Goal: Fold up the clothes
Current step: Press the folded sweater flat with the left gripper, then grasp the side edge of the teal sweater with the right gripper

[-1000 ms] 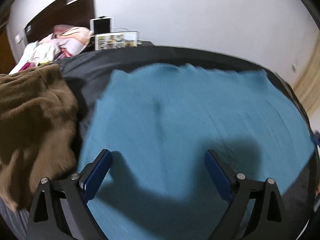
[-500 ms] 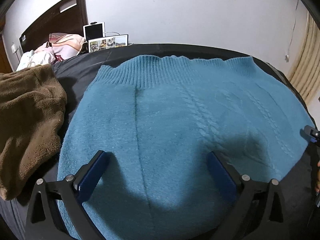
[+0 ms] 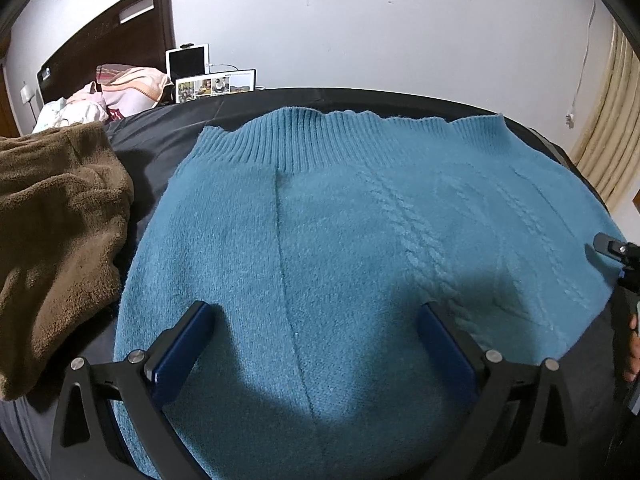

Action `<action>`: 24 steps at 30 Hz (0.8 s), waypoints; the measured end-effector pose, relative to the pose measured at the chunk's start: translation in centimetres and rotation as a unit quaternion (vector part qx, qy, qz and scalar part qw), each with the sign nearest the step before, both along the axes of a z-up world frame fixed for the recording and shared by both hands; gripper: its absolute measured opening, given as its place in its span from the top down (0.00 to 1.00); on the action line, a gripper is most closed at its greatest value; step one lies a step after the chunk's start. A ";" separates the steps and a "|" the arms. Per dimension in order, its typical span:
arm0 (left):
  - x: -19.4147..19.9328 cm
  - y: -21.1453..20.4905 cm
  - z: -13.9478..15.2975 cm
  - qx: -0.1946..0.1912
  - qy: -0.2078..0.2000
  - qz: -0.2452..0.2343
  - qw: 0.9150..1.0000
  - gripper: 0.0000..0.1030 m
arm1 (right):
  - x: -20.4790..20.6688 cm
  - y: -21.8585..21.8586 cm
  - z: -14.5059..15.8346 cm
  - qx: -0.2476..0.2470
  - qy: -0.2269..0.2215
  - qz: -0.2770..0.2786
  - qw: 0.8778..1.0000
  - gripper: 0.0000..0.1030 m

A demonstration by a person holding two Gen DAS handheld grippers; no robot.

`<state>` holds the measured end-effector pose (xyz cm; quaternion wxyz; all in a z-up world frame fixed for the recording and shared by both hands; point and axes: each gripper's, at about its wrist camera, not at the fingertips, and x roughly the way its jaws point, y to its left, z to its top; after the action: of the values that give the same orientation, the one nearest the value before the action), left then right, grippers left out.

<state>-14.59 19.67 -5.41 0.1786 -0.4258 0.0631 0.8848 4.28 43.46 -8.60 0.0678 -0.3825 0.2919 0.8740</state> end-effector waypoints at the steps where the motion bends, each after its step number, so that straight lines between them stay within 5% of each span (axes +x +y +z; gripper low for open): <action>1: 0.0 0.1 0.0 -0.002 0.002 0.000 1.000 0.01 | -0.1 -0.1 0.1 -0.016 0.005 0.012 1.000 0.07; 5: 0.1 0.1 -0.1 -0.002 0.004 0.002 1.000 0.01 | -1.1 -1.4 0.0 -0.072 0.025 0.059 0.995 0.07; 24: 0.1 0.0 -0.2 -0.003 0.004 0.002 1.000 0.01 | 2.0 2.3 1.0 -0.126 0.076 -0.056 0.988 0.15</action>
<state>-14.53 19.68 -5.63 0.1757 -0.4228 0.0657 0.8866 6.30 45.73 -7.57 0.0456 -0.3033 0.4249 0.8517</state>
